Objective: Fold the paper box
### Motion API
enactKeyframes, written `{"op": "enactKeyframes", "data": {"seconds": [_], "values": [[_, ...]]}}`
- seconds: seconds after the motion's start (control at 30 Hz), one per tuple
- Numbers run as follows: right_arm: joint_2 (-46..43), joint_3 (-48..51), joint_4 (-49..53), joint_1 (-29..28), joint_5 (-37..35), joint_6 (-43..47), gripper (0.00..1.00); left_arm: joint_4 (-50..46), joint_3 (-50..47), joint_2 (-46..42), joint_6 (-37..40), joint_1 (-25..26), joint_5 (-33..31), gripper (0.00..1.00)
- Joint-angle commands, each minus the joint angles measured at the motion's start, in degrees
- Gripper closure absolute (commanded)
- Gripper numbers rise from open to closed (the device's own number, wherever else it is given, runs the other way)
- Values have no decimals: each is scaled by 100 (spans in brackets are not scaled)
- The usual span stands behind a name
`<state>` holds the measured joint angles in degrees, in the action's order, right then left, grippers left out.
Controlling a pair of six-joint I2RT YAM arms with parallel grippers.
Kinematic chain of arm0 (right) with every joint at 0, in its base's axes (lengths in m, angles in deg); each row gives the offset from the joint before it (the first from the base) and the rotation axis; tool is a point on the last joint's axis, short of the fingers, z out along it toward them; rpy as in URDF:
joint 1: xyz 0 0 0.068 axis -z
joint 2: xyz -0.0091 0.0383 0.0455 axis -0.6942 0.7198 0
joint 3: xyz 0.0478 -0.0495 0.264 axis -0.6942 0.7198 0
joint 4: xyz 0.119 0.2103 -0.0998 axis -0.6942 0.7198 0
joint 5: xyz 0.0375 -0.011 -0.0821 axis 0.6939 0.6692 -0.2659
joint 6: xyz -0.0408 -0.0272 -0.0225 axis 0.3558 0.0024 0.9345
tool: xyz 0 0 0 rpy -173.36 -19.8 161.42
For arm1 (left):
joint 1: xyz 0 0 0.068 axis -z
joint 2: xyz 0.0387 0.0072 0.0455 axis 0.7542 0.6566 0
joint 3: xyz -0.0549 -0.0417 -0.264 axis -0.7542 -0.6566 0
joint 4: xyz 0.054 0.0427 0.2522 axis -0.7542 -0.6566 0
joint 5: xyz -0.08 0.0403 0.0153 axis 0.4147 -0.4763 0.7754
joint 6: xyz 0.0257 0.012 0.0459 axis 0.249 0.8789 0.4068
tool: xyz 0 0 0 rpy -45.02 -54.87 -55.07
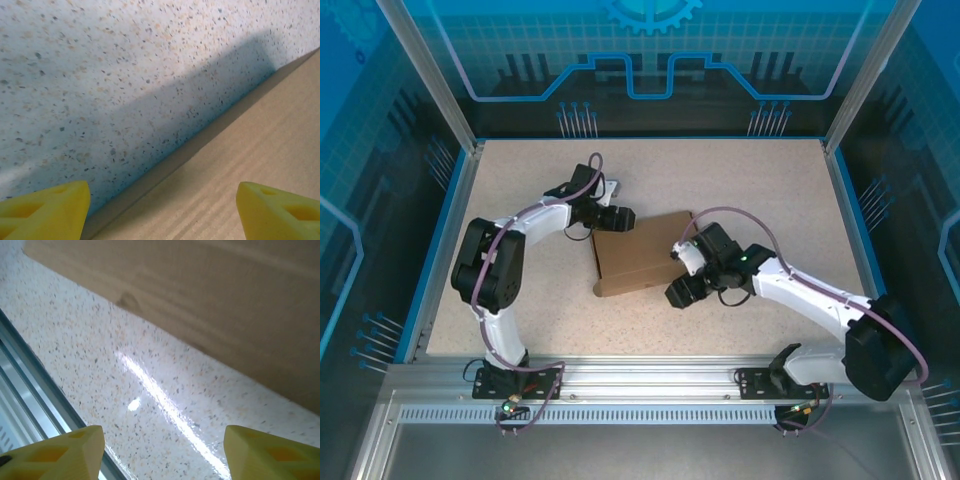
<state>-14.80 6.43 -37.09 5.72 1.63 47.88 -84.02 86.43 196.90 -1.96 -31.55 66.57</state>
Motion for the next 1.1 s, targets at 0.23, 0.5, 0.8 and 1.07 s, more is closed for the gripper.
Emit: {"op": "enactKeyframes", "data": {"seconds": [0.23,0.5,0.8,1.07], "values": [[800,-310,-496,501,713,157,36,-291,-307,-330,148,-27,606,24],[1136,-667,-496,1613,1230,402,36,310,-1276,-1082,-358,-14,662,25],[1313,-697,-964,2355,1293,-57,35,436,-1852,-1732,-329,333,469,23],[958,57,-1759,2331,1674,-732,32,283,-1179,-1170,-173,250,-127,19]]}}
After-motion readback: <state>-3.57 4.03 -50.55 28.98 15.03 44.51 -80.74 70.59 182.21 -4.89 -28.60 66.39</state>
